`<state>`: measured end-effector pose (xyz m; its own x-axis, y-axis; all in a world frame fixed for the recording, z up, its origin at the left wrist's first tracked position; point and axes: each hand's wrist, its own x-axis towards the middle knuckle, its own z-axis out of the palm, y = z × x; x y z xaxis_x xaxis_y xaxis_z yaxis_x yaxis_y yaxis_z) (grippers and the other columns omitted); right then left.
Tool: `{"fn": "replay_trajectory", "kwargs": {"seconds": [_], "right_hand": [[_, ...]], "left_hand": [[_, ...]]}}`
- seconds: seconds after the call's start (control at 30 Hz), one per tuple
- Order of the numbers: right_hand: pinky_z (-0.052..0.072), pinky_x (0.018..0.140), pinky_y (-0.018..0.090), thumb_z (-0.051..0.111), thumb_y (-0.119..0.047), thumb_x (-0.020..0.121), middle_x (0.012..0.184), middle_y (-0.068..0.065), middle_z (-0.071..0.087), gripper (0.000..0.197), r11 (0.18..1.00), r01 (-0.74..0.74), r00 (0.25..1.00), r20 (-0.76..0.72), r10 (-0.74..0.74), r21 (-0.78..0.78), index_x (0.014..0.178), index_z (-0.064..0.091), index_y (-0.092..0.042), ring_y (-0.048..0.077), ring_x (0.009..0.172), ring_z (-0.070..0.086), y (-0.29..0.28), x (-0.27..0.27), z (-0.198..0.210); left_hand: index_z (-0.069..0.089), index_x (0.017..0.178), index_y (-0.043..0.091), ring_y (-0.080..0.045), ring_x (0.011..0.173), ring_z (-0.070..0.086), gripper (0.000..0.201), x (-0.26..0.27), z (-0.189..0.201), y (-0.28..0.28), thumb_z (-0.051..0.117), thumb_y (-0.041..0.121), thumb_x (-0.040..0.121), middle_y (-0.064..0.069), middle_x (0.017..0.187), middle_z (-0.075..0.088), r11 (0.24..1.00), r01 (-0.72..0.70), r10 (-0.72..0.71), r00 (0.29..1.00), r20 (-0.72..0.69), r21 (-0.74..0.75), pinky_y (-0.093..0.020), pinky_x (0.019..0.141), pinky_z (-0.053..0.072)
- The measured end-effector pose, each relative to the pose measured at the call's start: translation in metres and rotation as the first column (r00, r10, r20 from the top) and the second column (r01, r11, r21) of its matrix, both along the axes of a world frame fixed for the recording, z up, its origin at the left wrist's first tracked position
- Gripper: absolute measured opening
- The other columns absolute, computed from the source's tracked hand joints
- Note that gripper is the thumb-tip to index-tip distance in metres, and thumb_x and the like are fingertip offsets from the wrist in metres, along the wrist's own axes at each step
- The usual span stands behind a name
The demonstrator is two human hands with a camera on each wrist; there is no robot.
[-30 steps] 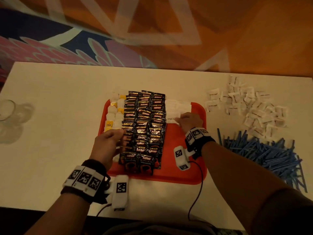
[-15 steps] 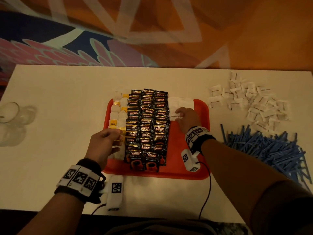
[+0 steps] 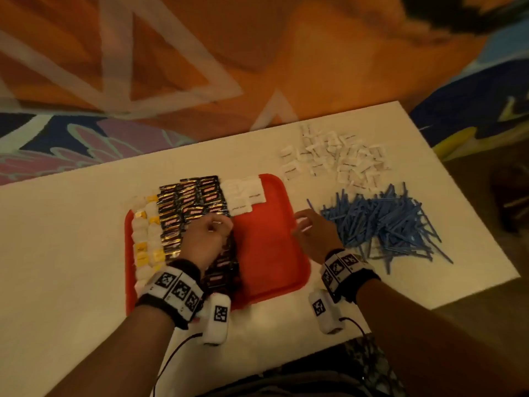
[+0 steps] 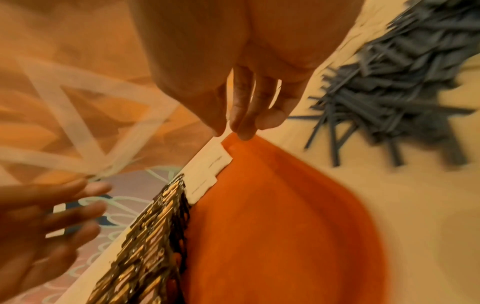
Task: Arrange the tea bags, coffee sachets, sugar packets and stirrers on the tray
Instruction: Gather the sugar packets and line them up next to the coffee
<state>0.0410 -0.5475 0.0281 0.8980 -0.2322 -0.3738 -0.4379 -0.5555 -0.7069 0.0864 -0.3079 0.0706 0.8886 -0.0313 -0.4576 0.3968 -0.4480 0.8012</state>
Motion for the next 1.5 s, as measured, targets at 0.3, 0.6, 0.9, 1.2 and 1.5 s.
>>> {"fn": "replay_trajectory", "kwargs": {"seconds": [0.3, 0.6, 0.9, 1.2, 1.5], "right_hand": [[0.050, 0.078, 0.027, 0.060, -0.019, 0.095, 0.087, -0.014, 0.057, 0.020, 0.999, 0.017, 0.997, -0.068, -0.020, -0.034, 0.115, 0.059, -0.022, 0.014, 0.083, 0.060, -0.115, -0.048, -0.001], [0.045, 0.074, 0.013, 0.058, -0.017, 0.098, 0.097, -0.013, 0.056, 0.010, 0.991, 0.102, 0.989, -0.120, -0.092, 0.083, 0.107, 0.062, -0.020, -0.007, 0.077, 0.050, -0.197, -0.079, -0.004], [0.044, 0.066, 0.004, 0.064, -0.014, 0.093, 0.087, -0.021, 0.060, 0.023, 0.979, 0.139, 0.988, -0.087, -0.127, 0.148, 0.097, 0.058, -0.035, -0.009, 0.075, 0.057, -0.227, -0.073, -0.001], [0.046, 0.070, 0.007, 0.066, -0.015, 0.092, 0.096, -0.010, 0.065, 0.014, 0.953, 0.142, 0.990, -0.035, -0.138, 0.268, 0.098, 0.063, -0.027, 0.003, 0.087, 0.062, -0.221, -0.047, 0.010], [0.046, 0.066, 0.009, 0.068, -0.022, 0.090, 0.093, -0.013, 0.064, 0.012, 0.978, -0.066, 0.974, 0.225, 0.020, 0.199, 0.093, 0.062, -0.031, -0.002, 0.083, 0.060, -0.177, 0.017, 0.063]], "left_hand": [[0.053, 0.131, 0.021, -0.028, 0.118, 0.051, 0.046, 0.063, -0.022, -0.198, 0.065, 0.043, 0.092, -0.010, 0.130, 0.050, 0.674, 0.596, -0.660, 0.751, -0.007, 0.436, -0.031, 0.090, 0.040], [0.019, 0.157, 0.037, -0.042, 0.151, -0.008, 0.088, 0.123, -0.066, -0.360, 0.073, 0.043, 0.088, -0.008, 0.166, -0.012, 0.196, 0.764, -0.877, 0.416, -0.238, 0.614, -0.056, 0.119, 0.022], [0.057, 0.125, 0.015, -0.041, 0.126, 0.039, 0.042, 0.138, -0.083, -0.387, 0.066, 0.005, 0.085, -0.014, 0.141, 0.036, 0.201, 0.673, -0.857, 0.473, -0.206, 0.711, -0.047, 0.099, 0.047], [0.038, 0.080, 0.013, -0.024, 0.073, 0.039, 0.021, 0.142, -0.061, -0.337, 0.049, -0.003, 0.085, -0.005, 0.079, 0.041, 0.878, 0.375, -0.428, 0.893, 0.136, 0.298, -0.031, 0.063, 0.028], [0.038, 0.054, 0.023, -0.036, 0.059, 0.020, 0.030, 0.103, 0.000, -0.250, 0.042, -0.003, 0.069, -0.009, 0.063, 0.024, 0.946, -0.069, 0.053, 0.997, -0.061, -0.317, -0.044, 0.057, 0.025]]}}
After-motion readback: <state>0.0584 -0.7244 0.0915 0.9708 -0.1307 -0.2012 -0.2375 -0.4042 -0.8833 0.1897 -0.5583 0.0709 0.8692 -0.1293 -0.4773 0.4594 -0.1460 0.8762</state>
